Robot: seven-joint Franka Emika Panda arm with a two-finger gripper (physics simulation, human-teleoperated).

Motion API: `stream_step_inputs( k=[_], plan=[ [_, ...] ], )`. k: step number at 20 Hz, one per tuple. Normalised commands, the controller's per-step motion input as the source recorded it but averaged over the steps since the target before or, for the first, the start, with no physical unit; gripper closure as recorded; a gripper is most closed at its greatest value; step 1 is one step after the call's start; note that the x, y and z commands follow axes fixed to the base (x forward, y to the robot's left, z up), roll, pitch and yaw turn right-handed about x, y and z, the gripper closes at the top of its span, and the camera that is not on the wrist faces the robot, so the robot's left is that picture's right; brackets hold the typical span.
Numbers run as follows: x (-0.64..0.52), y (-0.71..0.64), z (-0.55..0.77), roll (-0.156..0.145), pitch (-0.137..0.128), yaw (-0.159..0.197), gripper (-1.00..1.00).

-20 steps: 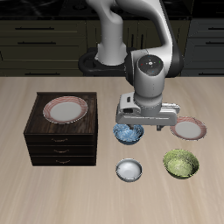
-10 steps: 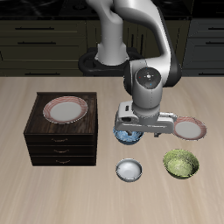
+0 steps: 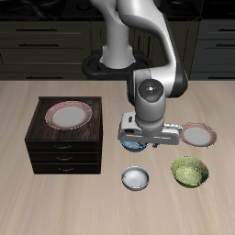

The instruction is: Place the blue bowl onto the plate that is on top of the cabinet

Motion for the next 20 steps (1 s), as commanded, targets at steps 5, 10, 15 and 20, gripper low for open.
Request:
stream_step_inputs(
  k=[5, 10, 15, 20],
  plan=[
    [-0.03, -0.02, 0.09, 0.004, -0.010, 0.001, 1.00],
    [-0.03, 0.06, 0.29, 0.005, -0.054, 0.029, 1.00],
    [0.00, 0.02, 0.28, -0.004, -0.051, 0.026, 1.00],
    [0.01, -0.01, 0.29, -0.007, -0.040, 0.039, 1.00]
  ],
)
